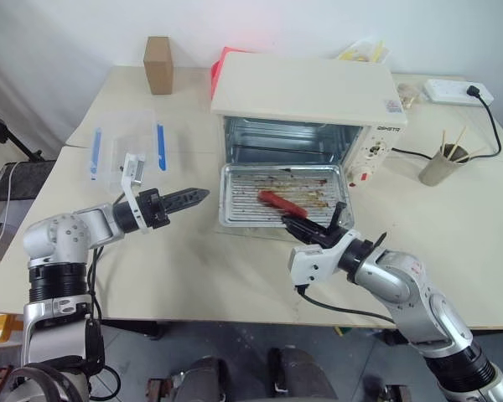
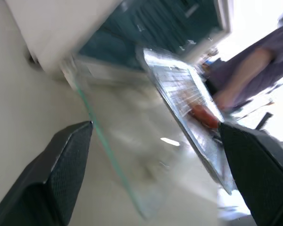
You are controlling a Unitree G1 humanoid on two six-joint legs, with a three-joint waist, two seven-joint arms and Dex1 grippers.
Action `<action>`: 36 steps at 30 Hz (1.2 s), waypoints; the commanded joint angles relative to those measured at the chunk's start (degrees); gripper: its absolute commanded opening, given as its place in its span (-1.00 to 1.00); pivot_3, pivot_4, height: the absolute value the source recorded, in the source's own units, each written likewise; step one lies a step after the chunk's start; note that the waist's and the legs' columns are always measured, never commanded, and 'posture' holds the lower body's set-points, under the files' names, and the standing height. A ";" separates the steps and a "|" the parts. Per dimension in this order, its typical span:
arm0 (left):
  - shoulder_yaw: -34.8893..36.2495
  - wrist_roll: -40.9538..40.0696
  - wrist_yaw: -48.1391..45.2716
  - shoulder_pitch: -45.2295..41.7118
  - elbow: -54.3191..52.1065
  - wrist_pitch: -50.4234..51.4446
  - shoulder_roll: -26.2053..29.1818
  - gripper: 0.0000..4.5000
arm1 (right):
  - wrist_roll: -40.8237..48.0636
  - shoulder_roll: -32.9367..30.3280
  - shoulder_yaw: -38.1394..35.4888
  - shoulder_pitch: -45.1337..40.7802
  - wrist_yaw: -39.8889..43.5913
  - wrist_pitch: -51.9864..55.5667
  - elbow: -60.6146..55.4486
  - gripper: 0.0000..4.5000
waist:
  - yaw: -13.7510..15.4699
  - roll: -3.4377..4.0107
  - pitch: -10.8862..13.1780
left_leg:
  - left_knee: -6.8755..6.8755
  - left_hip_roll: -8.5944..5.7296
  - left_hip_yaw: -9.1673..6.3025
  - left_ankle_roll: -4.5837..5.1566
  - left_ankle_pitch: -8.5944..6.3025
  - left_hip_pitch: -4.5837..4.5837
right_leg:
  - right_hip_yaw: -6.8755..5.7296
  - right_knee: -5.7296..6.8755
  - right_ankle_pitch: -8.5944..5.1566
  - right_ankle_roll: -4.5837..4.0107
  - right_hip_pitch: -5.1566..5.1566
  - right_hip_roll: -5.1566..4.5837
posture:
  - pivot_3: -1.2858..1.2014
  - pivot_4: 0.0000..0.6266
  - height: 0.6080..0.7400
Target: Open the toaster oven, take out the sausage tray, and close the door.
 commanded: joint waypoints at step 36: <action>13.42 -25.06 31.34 -3.20 15.17 17.11 -4.36 -1.00 | 20.35 -1.07 -3.32 -0.42 6.65 -9.62 4.95 0.27 | 0.06 -0.03 0.00 | -0.02 -0.03 -0.09 -0.14 0.06 0.14 | -0.05 0.04 0.00 -0.01 0.07 -0.03 | 0.03 -0.52 1.00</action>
